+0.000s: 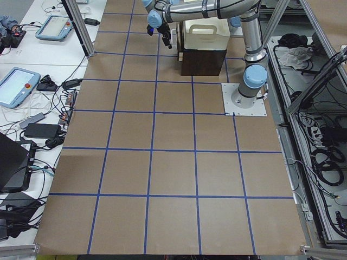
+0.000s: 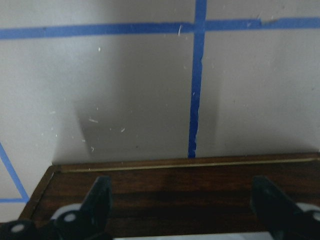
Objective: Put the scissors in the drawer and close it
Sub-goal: 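Push the drawer shut with the left gripper, away from the robot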
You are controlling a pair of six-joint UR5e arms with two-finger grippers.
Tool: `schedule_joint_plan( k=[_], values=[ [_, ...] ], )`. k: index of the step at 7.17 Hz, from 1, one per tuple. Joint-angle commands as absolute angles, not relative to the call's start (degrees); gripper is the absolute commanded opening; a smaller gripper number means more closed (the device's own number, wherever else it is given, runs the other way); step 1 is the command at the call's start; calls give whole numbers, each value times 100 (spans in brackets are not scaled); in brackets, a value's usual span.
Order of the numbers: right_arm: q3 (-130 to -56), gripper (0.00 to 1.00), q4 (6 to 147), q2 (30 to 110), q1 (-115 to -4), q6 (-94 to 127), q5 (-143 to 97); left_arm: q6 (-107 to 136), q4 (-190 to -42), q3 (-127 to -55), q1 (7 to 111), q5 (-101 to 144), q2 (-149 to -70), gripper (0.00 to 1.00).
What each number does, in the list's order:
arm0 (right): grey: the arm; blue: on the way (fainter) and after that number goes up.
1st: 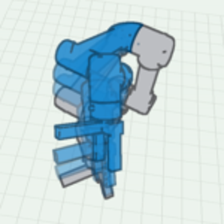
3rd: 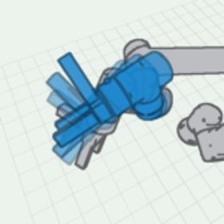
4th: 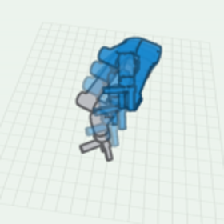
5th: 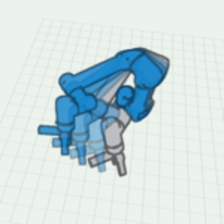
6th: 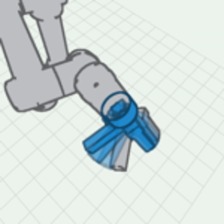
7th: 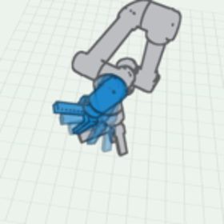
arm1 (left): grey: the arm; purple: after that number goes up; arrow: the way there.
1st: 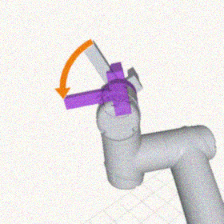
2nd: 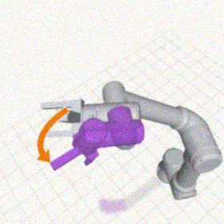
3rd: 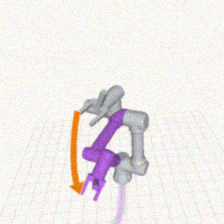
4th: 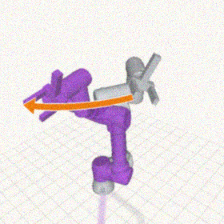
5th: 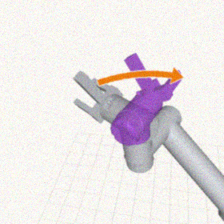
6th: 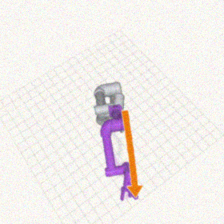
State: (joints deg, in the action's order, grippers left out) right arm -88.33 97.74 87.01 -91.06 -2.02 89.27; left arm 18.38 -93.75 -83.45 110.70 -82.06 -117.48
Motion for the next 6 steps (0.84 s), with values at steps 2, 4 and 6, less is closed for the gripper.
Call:
schedule_joint_plan(
  k=[2,4,6],
  values=[
    [-8833,100,9782,8701,-9105,-211,8938,1872,-9615,-8657,11188,-8130,-11602,100],
    [-8833,100,9773,8701,-9105,-202,8938,1907,-9215,-8631,11162,-8156,-11601,100],
    [-8842,100,9773,8701,-9105,-150,8921,1890,-7933,-8622,11145,-8244,-11567,100]
  ],
)
